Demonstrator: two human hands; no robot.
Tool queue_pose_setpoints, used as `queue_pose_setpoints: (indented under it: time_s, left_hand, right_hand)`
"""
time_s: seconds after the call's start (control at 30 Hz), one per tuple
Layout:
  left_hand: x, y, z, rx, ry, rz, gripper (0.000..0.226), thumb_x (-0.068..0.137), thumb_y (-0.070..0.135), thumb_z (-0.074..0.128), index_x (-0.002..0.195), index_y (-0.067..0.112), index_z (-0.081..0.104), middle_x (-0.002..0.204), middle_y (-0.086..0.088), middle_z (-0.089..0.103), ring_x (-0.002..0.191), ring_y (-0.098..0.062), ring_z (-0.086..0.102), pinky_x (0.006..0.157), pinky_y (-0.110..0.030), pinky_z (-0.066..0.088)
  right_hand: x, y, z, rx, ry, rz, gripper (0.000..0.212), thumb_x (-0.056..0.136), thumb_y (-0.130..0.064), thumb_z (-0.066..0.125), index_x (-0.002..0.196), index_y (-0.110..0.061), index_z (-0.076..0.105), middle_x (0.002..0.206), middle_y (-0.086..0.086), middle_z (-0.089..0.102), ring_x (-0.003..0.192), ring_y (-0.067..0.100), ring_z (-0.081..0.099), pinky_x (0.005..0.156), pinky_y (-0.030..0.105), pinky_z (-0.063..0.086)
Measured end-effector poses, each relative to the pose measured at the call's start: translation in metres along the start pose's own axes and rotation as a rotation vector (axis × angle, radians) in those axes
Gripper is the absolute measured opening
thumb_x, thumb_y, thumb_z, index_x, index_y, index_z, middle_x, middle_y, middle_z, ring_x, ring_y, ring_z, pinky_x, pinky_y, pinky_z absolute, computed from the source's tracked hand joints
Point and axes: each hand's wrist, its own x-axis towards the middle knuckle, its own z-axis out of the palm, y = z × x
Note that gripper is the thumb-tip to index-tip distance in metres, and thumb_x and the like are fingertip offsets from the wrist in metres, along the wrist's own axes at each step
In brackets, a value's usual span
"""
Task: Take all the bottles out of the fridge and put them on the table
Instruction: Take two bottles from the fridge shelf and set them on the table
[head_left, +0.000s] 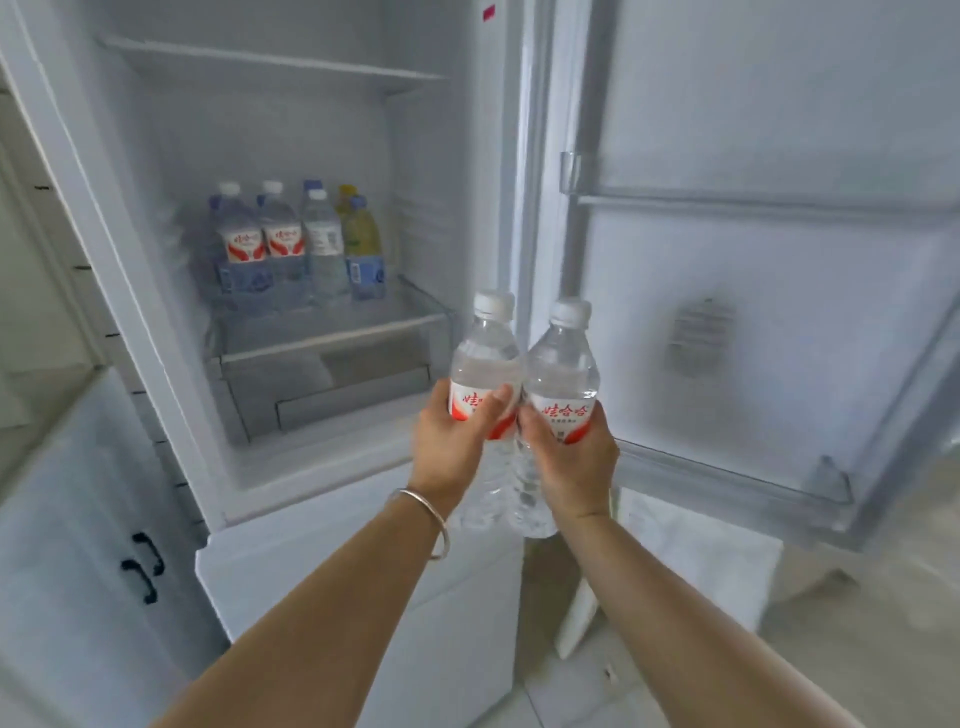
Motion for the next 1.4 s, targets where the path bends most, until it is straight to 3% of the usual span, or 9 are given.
queue_pose_setpoints:
  time_s: [0.27,0.43,0.57,0.63,0.7,0.8,0.97,1.17,1.4]
  left_hand:
    - [-0.106,0.019,0.166,-0.102,-0.242,-0.006,0.052,0.066,0.050,0.070,0.106,0.018,0.062,0.096,0.003,0.072,0.085,-0.007,0.069,0.066,-0.013,0.050]
    - [-0.189,0.016,0.300,-0.143,-0.341,-0.066,0.063,0.060,0.056,0.068,0.105,0.014,0.063,0.094,0.000,0.073,0.084,-0.010,0.070,0.069,-0.018,0.053]
    - [-0.235,0.008,0.391,-0.165,-0.378,-0.138,0.036,0.081,0.033,0.069,0.107,0.008,0.063,0.095,-0.004,0.071,0.079,-0.005,0.067,0.061,-0.008,0.048]
    - [-0.250,0.005,0.432,-0.174,-0.395,-0.167,0.040,0.079,0.039,0.070,0.105,0.010,0.063,0.094,-0.003,0.071,0.079,-0.007,0.067,0.062,-0.010,0.049]
    - [-0.257,0.000,0.465,-0.161,-0.401,-0.192,0.052,0.067,0.053,0.068,0.102,0.016,0.064,0.091,0.002,0.072,0.082,-0.010,0.069,0.068,-0.017,0.052]
    - [-0.247,-0.011,0.510,-0.153,-0.439,-0.188,0.052,0.064,0.056,0.068,0.101,0.019,0.064,0.090,0.003,0.073,0.083,-0.010,0.070,0.072,-0.024,0.055]
    - [-0.202,-0.036,0.578,-0.176,-0.440,-0.187,0.049,0.069,0.047,0.071,0.105,0.014,0.064,0.097,-0.003,0.072,0.085,-0.012,0.070,0.068,-0.018,0.053]
    - [-0.113,-0.078,0.659,-0.187,-0.409,-0.211,0.066,0.055,0.058,0.068,0.104,0.014,0.065,0.096,-0.004,0.073,0.088,-0.016,0.070,0.075,-0.028,0.055]
    - [-0.012,-0.119,0.730,-0.141,-0.337,-0.219,0.056,0.059,0.056,0.068,0.101,0.019,0.065,0.096,-0.001,0.072,0.088,-0.015,0.070,0.075,-0.026,0.055]
  right_hand:
    - [-0.020,-0.013,-0.208,-0.133,0.217,-0.004,0.042,0.065,-0.033,0.082,0.099,-0.019,0.060,0.077,-0.016,0.063,0.066,-0.013,0.060,0.057,0.001,0.042]
    - [-0.027,-0.010,-0.364,-0.255,0.345,0.013,0.046,0.057,-0.049,0.074,0.093,-0.026,0.058,0.074,-0.019,0.062,0.070,-0.006,0.059,0.064,0.008,0.045]
    - [-0.020,-0.002,-0.465,-0.352,0.381,0.058,0.046,0.063,-0.042,0.080,0.099,-0.021,0.061,0.085,-0.006,0.068,0.075,0.006,0.064,0.070,0.015,0.050]
    - [-0.013,0.003,-0.507,-0.395,0.395,0.066,0.054,0.057,-0.054,0.074,0.100,-0.024,0.060,0.087,-0.006,0.069,0.079,0.011,0.065,0.072,0.021,0.051]
    - [-0.005,0.009,-0.539,-0.401,0.408,0.107,0.045,0.061,-0.047,0.078,0.097,-0.025,0.059,0.082,-0.011,0.066,0.075,0.007,0.063,0.066,0.009,0.046]
    - [0.021,0.023,-0.571,-0.393,0.434,0.129,0.039,0.066,-0.039,0.080,0.095,-0.027,0.057,0.077,-0.018,0.060,0.072,-0.005,0.058,0.058,0.002,0.041]
    - [0.091,0.058,-0.596,-0.376,0.457,0.149,0.054,0.056,-0.052,0.068,0.101,-0.022,0.059,0.081,-0.013,0.062,0.075,0.008,0.061,0.067,0.016,0.043]
    - [0.204,0.105,-0.611,-0.361,0.443,0.135,0.062,0.050,-0.063,0.063,0.098,-0.024,0.058,0.076,-0.018,0.060,0.071,-0.007,0.056,0.057,0.000,0.038]
    - [0.331,0.164,-0.613,-0.361,0.361,0.176,0.041,0.068,-0.039,0.078,0.099,-0.026,0.056,0.078,-0.017,0.058,0.072,-0.004,0.055,0.057,0.006,0.037]
